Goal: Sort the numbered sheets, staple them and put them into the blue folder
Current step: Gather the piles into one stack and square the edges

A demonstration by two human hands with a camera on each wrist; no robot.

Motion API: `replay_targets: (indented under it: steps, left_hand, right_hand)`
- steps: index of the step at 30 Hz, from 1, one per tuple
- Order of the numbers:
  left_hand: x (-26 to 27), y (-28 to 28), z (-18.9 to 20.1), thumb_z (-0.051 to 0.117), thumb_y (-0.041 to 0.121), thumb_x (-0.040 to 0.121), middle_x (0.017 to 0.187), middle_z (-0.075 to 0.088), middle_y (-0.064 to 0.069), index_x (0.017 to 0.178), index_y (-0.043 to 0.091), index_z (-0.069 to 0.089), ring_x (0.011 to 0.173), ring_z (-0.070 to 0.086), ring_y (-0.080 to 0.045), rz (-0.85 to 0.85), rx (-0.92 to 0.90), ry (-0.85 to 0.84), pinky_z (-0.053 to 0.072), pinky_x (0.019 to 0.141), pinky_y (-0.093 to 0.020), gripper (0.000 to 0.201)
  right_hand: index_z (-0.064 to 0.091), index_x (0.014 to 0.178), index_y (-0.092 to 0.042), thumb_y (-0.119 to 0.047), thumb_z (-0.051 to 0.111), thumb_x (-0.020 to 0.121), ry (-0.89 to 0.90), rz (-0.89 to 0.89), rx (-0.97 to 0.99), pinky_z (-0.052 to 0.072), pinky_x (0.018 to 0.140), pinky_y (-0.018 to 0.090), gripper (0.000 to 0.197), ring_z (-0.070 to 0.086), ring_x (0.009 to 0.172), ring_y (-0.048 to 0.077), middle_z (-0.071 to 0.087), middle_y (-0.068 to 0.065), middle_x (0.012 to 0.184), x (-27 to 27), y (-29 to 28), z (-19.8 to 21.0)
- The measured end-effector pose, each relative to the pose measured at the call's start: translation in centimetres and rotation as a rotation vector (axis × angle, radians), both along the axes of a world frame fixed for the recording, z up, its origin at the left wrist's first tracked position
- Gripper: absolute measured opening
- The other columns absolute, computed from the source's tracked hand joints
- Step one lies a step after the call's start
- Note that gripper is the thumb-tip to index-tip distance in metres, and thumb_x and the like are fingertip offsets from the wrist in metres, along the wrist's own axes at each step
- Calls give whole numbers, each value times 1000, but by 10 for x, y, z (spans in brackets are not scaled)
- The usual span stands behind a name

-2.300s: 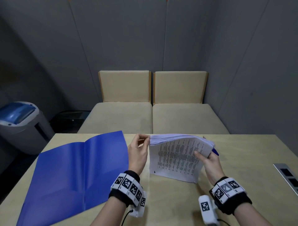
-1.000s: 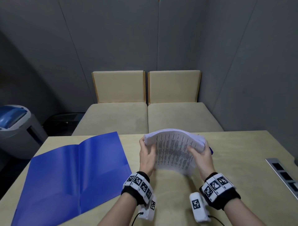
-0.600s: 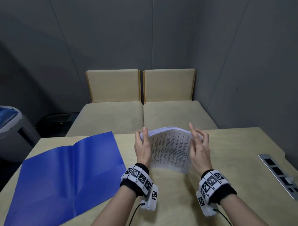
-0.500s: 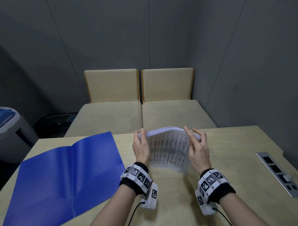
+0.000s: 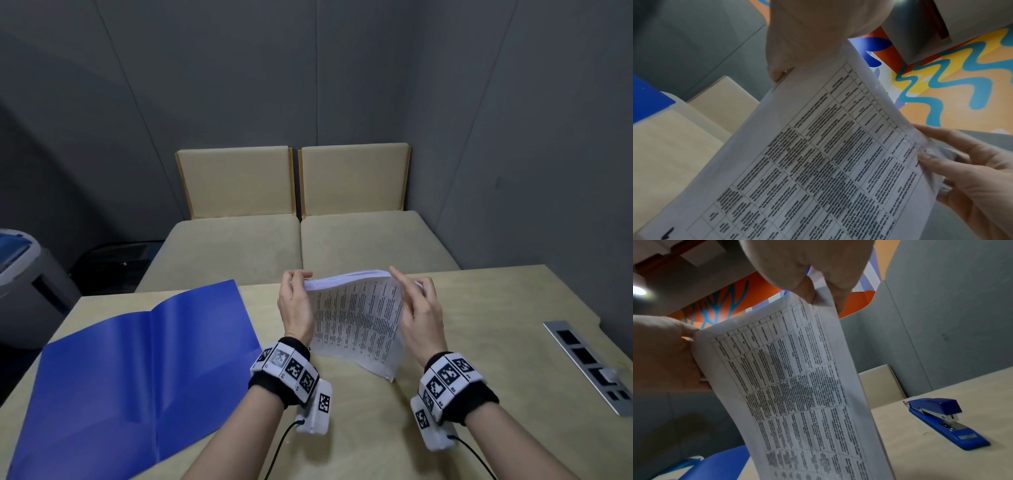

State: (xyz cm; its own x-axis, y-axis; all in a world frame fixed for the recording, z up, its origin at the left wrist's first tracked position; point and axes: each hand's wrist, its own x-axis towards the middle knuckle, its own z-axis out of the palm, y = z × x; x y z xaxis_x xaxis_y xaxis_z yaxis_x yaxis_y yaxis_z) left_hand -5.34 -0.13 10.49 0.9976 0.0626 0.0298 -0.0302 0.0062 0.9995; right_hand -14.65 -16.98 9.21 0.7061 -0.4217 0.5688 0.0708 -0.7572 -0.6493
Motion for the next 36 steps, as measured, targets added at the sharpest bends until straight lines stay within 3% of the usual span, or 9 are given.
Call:
replay_targets:
  steps: [5,8,11,14,19,24,30,33,36]
  left_hand:
    - [-6,13,-5,56,70,64,104,56,11,118,27,45,99,55,-6,-267,45,-84,43,80,-22,71]
    - [-7,24,-16,79,46,64,105,60,8,122,30,41,102,57,-3,-350,206,-131,45,83,-14,71]
    - [0,25,-19,73,6,74,99,65,3,115,25,46,92,62,-3,-370,241,-169,46,76,-10,52]
    - [7,25,-11,68,5,83,90,65,7,104,16,56,81,60,-4,-366,268,-219,44,67,-6,27]
    - [10,23,9,64,11,88,102,69,-1,107,14,62,94,66,-14,-513,203,-158,56,80,-24,19]
    - [0,1,35,59,14,90,109,66,-9,113,7,59,102,59,-26,-637,705,-527,46,88,-38,24]
    - [-23,-18,48,56,19,91,92,61,-9,107,11,45,88,57,-32,-627,855,-606,37,68,-35,21]
    - [-11,12,29,59,39,87,92,65,-4,99,18,51,90,59,-29,-476,1075,-479,38,68,-34,26]
    - [-3,49,11,64,52,76,81,67,4,78,20,53,79,61,-20,-280,1096,-332,44,64,-34,34]
  right_hand:
    - [65,115,-13,18,45,83,-18,-28,75,39,79,4,49,46,81,0,50,3,96,0,-5,-1]
    - [67,104,-13,19,45,82,-40,-30,93,36,81,1,44,49,86,-9,53,-1,95,0,-8,-1]
    - [66,100,-20,14,46,87,-42,-33,143,36,80,2,42,54,88,5,55,-1,94,1,-10,-1]
    - [61,95,-35,14,46,85,-35,3,200,44,83,15,52,58,93,11,57,-8,96,0,-15,-3]
    - [53,90,-37,7,48,84,246,57,285,45,74,24,44,59,98,24,56,1,101,-11,-29,8]
    - [47,116,-32,-18,65,73,684,129,-191,34,99,38,49,45,114,14,48,-10,119,-14,-17,50]
    - [70,86,-27,-17,66,82,514,265,387,52,89,45,11,68,93,19,74,-3,88,-4,-7,40]
    - [71,97,-28,-22,66,82,443,231,555,47,98,50,16,63,111,23,74,-5,99,-17,-23,18]
    - [68,102,-16,-13,63,88,378,222,723,49,96,50,16,69,98,20,75,2,100,-30,-32,2]
